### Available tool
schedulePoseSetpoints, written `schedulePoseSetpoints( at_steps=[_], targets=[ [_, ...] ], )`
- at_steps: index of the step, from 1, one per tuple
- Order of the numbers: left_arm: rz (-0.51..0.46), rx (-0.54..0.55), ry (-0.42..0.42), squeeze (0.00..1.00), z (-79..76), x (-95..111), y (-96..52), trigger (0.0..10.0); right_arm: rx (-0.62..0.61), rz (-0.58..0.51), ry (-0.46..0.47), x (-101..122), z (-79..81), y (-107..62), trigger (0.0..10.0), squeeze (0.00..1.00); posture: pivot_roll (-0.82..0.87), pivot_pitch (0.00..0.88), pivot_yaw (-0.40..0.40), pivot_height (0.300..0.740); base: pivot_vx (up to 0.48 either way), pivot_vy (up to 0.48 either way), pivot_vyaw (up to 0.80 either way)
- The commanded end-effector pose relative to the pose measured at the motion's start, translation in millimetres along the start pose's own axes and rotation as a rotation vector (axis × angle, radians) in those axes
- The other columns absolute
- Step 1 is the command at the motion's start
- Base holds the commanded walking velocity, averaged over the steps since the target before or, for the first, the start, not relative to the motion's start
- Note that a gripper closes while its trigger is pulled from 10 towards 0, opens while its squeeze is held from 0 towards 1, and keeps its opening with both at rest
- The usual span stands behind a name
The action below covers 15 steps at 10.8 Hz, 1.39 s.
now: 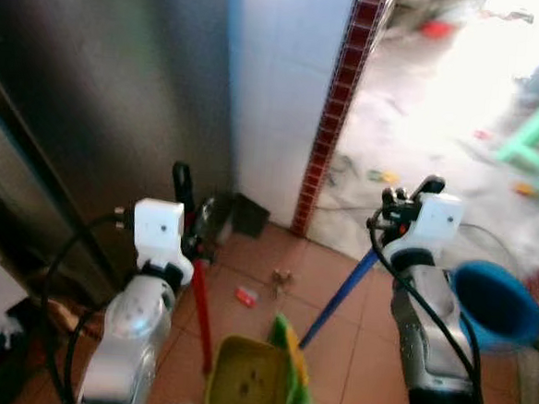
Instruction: Sweep floor
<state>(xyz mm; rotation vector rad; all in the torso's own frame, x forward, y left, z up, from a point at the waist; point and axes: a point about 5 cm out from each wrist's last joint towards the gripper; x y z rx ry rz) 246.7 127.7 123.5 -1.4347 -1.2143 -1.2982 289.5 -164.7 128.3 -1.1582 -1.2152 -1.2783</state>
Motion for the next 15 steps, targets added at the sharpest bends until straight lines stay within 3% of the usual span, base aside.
schedulePoseSetpoints(
  at_steps=[1,4,7,8,11,15],
  targets=[
    [-0.046,-0.055,-0.047,0.0,-8.7,10,1.5,10.0,0.004,-0.021,0.008,6,1.5,2.7,10.0,0.0,-0.04,0.033,-0.019,0.74,0.0,0.0,0.0],
    [-0.01,-0.18,-0.069,0.0,-17.3,8,0.5,10.0,-0.014,-0.018,-0.02,5,-1.8,3.2,10.0,0.0,-0.04,0.037,-0.019,0.74,0.0,0.0,0.0],
    [0.017,-0.313,-0.03,0.0,-21.4,9,-0.5,10.0,-0.073,-0.049,-0.107,9,-10.2,5.1,10.0,0.0,-0.03,0.036,-0.017,0.74,0.0,0.0,0.0],
    [-0.008,-0.311,0.033,0.0,-19.2,12,0.9,10.0,-0.09,-0.074,-0.161,13,-13.7,6.6,10.0,0.0,-0.03,0.036,-0.017,0.74,0.0,0.0,0.0],
    [-0.058,-0.157,0.154,0.0,3.8,17,7.5,10.0,-0.115,-0.049,-0.189,9,-18.1,8.3,10.0,0.0,-0.03,0.035,-0.014,0.74,0.0,0.0,0.0],
    [-0.021,0.019,0.146,0.0,28.4,1,9.1,10.0,-0.116,-0.033,-0.182,4,-15.5,7.4,10.0,0.0,-0.03,0.035,-0.011,0.74,0.0,0.0,0.0]
  ],
)
Point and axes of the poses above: a point about 5 cm out from each wrist's last joint towards the gripper, its own y axis pointing out of the wrist towards the gripper, its own x axis along the axis of the wrist's last joint, z = x × y, and after that the axes turned 3 degrees about -y, right-handed
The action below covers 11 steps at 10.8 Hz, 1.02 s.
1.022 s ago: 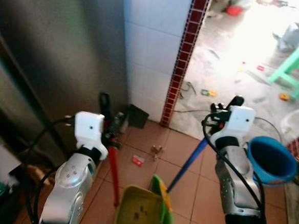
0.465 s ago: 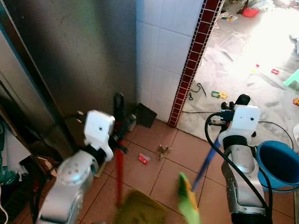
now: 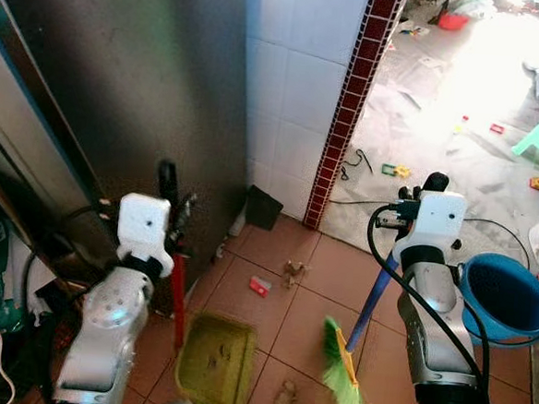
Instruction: Sweep floor
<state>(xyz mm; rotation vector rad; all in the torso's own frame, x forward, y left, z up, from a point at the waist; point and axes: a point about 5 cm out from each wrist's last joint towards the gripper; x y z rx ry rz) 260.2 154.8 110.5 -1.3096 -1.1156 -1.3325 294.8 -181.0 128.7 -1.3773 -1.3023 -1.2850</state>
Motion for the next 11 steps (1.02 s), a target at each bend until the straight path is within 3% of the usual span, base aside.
schedulePoseSetpoints(
  at_steps=[1,5,7,9,11],
  targets=[
    [-0.032,0.021,0.023,0.0,0.5,4,6.2,10.0,-0.007,-0.002,0.009,2,1.1,3.1,10.0,0.0,-0.04,0.034,-0.012,0.74,0.0,0.0,0.0],
    [0.004,0.113,0.043,0.0,-10.3,-15,45.3,10.0,-0.027,0.142,0.05,-11,-2.8,5.6,10.0,0.0,-0.08,0.034,-0.013,0.74,0.0,0.0,0.0],
    [0.023,0.097,0.015,0.0,-31.8,-25,62.6,10.0,-0.042,0.206,0.108,-14,-3.7,5.4,10.0,0.0,-0.12,0.037,-0.009,0.74,0.0,0.0,0.0],
    [0.111,0.042,-0.007,0.0,-48.0,-46,67.1,10.0,-0.06,0.254,0.132,-12,-6.7,7.9,10.0,0.0,-0.14,0.04,-0.004,0.74,0.0,0.0,0.0],
    [0.143,0.011,-0.037,0.0,-51.7,-53,71.6,10.0,-0.078,0.259,0.111,-10,-11.0,9.3,10.0,0.0,-0.15,0.04,-0.001,0.74,0.0,0.0,0.0]
  ],
)
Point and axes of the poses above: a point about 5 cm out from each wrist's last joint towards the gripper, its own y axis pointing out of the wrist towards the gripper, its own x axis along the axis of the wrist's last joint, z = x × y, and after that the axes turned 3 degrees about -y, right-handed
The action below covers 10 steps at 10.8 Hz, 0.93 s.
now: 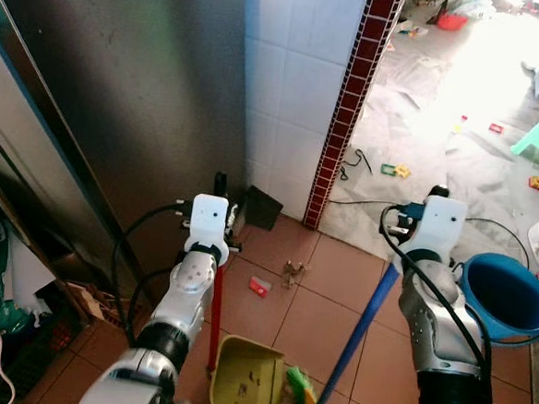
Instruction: Sweep floor
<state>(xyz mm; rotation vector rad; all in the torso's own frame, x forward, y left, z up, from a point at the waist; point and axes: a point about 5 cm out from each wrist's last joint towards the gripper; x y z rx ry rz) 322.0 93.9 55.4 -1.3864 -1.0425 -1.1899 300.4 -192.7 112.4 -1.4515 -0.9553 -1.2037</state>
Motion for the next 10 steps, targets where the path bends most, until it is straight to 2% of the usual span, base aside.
schedulePoseSetpoints(
  at_steps=[1,2,3,5,6,7,8,9,10],
  targets=[
    [0.006,-0.033,0.018,0.0,-4.6,-1,1.8,10.0,-0.016,-0.013,0.013,8,-1.0,1.1,10.0,0.0,-0.15,0.043,0.0,0.74,0.0,0.0,0.0],
    [0.011,-0.049,0.032,0.0,-8.4,-3,2.8,10.0,-0.011,-0.04,0.175,18,6.5,1.1,10.0,0.0,-0.15,0.043,0.0,0.74,0.0,0.0,0.0],
    [0.011,-0.046,0.025,0.0,-8.0,-3,3.2,10.0,0.0,-0.074,0.289,27,9.6,1.8,10.0,0.0,-0.16,0.043,0.0,0.74,0.0,0.0,0.0],
    [0.007,-0.037,0.021,0.0,-7.7,-3,4.1,10.0,0.041,-0.119,0.419,41,15.0,4.0,10.0,0.0,-0.16,0.041,-0.001,0.74,0.0,0.0,0.0],
    [-0.01,-0.016,0.027,0.0,-6.1,-2,4.7,10.0,0.06,-0.148,0.458,50,16.4,4.9,10.0,0.0,-0.16,0.036,-0.004,0.74,0.0,0.0,0.0],
    [-0.044,0.055,0.063,0.0,0.9,2,5.6,10.0,0.082,-0.175,0.472,57,16.8,5.4,10.0,0.0,-0.16,0.034,-0.006,0.74,0.0,0.0,0.0],
    [-0.062,0.124,0.094,0.0,7.7,5,6.3,10.0,0.088,-0.196,0.456,60,15.5,6.1,10.0,0.0,-0.16,0.034,-0.006,0.74,0.0,0.0,0.0],
    [-0.057,0.122,0.095,0.0,7.8,4,6.6,10.0,0.084,-0.202,0.445,61,13.1,7.4,10.0,0.0,-0.16,0.031,-0.007,0.74,0.0,0.0,0.0],
    [-0.062,0.089,0.096,0.0,3.7,4,6.4,10.0,0.099,-0.234,0.377,65,11.6,8.0,10.0,0.0,-0.16,0.032,-0.006,0.74,0.0,0.0,0.0]
  ],
)
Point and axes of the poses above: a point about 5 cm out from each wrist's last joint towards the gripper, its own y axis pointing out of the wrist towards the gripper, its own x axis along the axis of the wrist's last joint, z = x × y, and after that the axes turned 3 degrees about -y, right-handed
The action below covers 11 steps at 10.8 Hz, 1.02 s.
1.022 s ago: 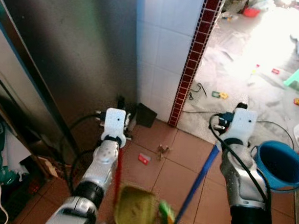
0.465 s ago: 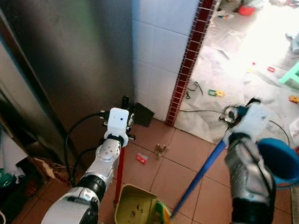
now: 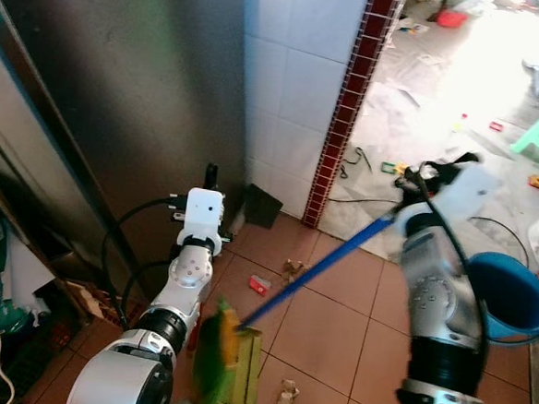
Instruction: Sweep floor
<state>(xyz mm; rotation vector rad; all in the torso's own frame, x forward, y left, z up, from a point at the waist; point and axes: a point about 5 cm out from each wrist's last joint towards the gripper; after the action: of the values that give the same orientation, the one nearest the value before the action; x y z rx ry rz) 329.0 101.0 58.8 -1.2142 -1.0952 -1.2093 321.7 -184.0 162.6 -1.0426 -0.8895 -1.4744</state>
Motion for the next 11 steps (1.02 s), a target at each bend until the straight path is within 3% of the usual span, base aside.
schedulePoseSetpoints(
  at_steps=[1,3,4,6,8,11],
  targets=[
    [0.008,-0.028,0.017,0.0,-4.7,-1,0.3,10.0,0.034,-0.074,-0.038,13,6.1,1.2,10.0,0.0,-0.16,0.031,-0.005,0.74,0.0,0.0,0.0],
    [-0.027,-0.015,0.039,0.0,-5.0,3,0.3,10.0,0.131,-0.2,-0.237,27,19.2,-2.4,10.0,0.0,-0.15,0.029,0.0,0.74,0.0,0.0,0.0],
    [-0.047,-0.044,0.001,0.0,-6.9,7,0.7,10.0,0.125,-0.224,-0.312,27,18.4,-3.7,10.0,0.0,-0.15,0.033,0.001,0.74,0.0,0.0,0.0],
    [-0.064,-0.046,-0.05,0.0,-1.4,8,-2.2,10.0,0.064,-0.206,-0.358,21,7.6,-5.6,10.0,0.0,-0.13,0.042,0.003,0.74,0.0,0.0,0.0],
    [-0.09,-0.083,-0.091,0.0,0.0,12,-6.6,10.0,0.027,-0.179,-0.375,13,-1.3,-5.2,10.0,0.0,-0.12,0.048,0.002,0.74,0.0,0.0,-0.8],
    [-0.095,-0.122,-0.12,0.0,-0.8,15,-10.5,10.0,0.019,-0.165,-0.386,9,-1.7,-5.9,10.0,0.0,-0.12,0.057,0.002,0.74,-0.254,0.0,-0.8]
  ],
)
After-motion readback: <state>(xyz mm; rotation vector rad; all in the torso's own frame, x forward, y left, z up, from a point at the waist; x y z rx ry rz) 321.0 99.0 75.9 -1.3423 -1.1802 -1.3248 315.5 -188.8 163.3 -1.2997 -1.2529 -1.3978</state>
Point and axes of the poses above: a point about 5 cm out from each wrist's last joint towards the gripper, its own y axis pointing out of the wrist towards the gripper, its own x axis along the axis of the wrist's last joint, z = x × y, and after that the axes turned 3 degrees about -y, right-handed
